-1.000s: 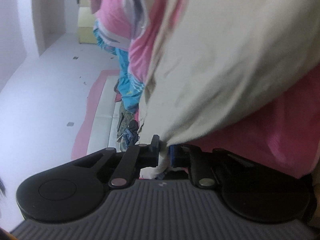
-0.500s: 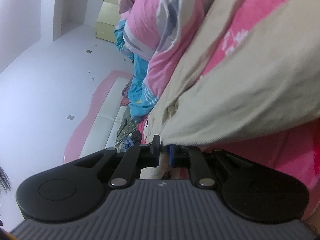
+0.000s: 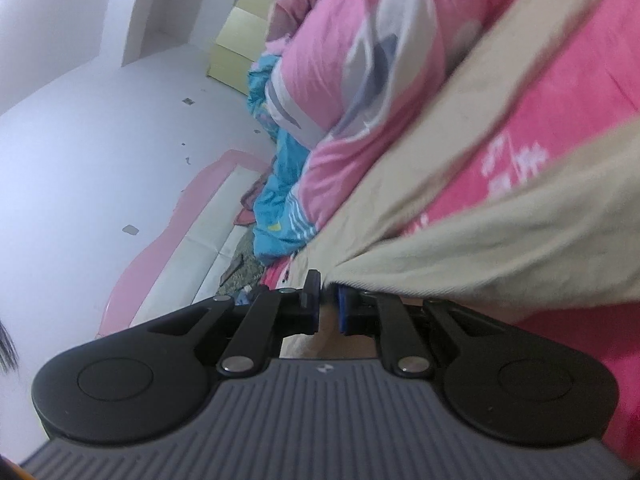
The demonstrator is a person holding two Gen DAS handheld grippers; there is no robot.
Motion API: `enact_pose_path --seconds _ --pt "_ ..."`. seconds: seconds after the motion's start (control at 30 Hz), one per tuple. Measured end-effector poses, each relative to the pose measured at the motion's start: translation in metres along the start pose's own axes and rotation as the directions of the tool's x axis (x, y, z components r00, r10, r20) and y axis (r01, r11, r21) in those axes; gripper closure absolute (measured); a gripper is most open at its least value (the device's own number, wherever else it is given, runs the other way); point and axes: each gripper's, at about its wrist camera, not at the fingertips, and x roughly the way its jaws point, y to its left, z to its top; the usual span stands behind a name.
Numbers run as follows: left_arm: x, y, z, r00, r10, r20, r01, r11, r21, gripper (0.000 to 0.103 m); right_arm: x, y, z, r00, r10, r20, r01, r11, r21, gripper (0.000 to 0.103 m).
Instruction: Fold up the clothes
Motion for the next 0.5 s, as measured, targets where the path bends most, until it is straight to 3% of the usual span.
enact_pose_path --seconds 0.27,0.5 --pt "0.028 -0.070 0.049 0.992 -0.112 0.054 0.108 0.991 0.076 0.088 0.032 0.010 0.061 0.997 0.049 0.067 -0.045 0.997 -0.064 0.097" --pt "0.113 -0.128 0.085 0.997 -0.080 -0.008 0.080 0.987 0.140 0.088 0.100 -0.009 0.129 0.995 0.069 0.078 -0.069 0.998 -0.005 0.098"
